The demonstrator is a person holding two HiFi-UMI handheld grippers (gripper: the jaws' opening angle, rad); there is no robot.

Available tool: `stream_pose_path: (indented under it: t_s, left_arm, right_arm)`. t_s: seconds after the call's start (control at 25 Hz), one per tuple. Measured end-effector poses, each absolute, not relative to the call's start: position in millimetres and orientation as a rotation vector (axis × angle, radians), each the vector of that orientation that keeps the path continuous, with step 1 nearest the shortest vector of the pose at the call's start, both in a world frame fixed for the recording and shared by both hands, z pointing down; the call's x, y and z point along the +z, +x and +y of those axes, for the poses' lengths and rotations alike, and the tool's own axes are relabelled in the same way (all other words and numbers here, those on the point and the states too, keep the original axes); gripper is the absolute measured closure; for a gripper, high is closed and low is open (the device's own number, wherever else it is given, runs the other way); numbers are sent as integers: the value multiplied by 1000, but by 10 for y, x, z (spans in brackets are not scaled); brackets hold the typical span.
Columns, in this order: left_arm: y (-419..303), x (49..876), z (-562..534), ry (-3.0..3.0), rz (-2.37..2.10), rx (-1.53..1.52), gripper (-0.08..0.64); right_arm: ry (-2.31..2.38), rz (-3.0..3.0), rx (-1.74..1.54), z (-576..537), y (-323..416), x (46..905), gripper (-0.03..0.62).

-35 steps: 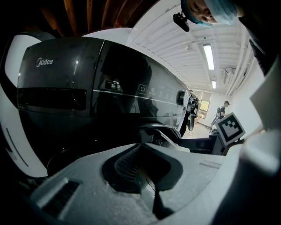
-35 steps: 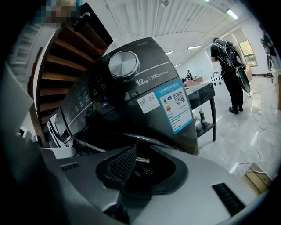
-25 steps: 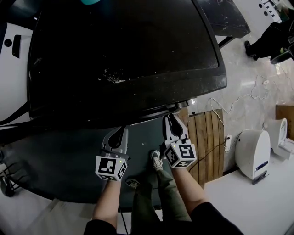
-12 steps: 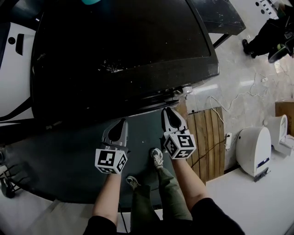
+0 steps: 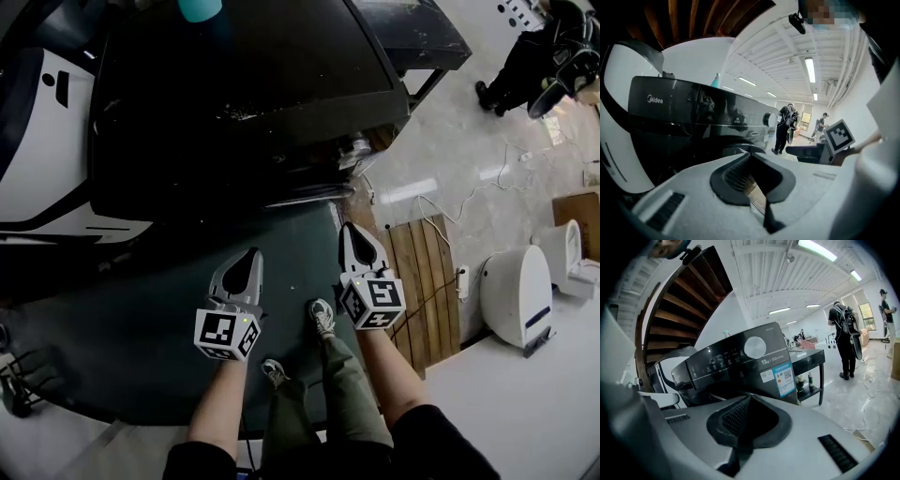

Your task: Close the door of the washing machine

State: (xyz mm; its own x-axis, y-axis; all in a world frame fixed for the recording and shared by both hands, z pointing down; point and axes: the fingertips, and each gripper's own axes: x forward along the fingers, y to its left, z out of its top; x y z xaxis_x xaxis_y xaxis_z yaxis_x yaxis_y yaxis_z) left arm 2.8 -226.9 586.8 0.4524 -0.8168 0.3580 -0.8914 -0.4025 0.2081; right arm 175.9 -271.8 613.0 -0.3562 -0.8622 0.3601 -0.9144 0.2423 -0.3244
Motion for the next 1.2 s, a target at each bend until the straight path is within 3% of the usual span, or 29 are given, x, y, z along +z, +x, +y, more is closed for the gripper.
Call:
stream_pose_path:
  t_s: [1.2]
  left_arm:
    - [-421,3999,226,2622,-1349,143,549]
  right_arm:
    - [1781,-2551,387,108,1235,3936,592]
